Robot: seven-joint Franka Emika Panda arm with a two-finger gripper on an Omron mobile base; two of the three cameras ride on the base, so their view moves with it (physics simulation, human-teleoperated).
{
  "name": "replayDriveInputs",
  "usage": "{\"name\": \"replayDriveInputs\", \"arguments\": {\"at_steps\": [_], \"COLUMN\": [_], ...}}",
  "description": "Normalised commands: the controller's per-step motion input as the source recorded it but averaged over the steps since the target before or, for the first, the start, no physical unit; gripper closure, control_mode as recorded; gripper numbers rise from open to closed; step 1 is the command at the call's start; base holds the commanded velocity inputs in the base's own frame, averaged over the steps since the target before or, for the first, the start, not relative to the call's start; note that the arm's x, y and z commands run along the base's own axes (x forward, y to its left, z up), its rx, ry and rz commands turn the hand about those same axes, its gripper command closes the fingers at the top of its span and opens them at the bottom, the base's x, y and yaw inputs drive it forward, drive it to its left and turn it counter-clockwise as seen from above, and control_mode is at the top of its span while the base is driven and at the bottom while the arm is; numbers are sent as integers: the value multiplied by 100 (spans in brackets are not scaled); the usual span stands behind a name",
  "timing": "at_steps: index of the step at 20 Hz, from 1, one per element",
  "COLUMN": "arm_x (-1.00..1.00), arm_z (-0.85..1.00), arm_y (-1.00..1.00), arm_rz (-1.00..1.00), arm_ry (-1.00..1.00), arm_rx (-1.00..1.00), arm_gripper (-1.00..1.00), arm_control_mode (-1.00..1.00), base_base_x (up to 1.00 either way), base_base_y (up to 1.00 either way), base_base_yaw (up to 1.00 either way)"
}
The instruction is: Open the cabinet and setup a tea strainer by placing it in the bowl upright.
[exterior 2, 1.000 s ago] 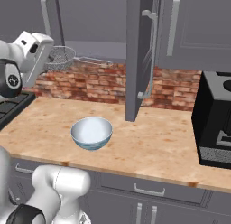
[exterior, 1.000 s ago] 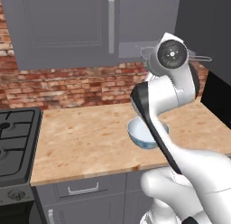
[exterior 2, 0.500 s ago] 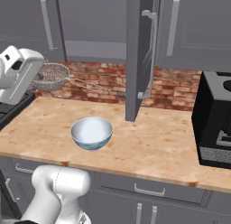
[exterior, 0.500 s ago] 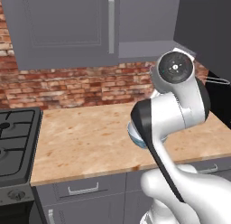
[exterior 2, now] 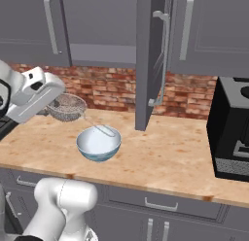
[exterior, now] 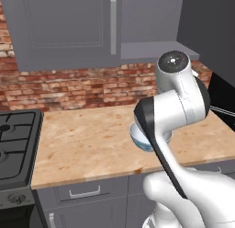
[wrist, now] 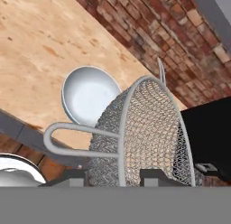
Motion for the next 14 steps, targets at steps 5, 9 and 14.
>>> {"name": "replayDriveInputs", "arguments": {"at_steps": [5, 9, 14], "arm_x": [0, 0, 26], "arm_z": [-77, -68, -16], "arm_y": [-26, -31, -14], "arm_rz": [-10, -8, -1], "arm_ry": [0, 0, 2], "arm_rx": [0, 1, 3], "arm_gripper": [100, 100, 100], "arm_control_mode": [-100, -100, -100], "base_base_x": [0, 0, 0], "base_base_y": [0, 0, 0], "base_base_yaw": [0, 0, 0]}}
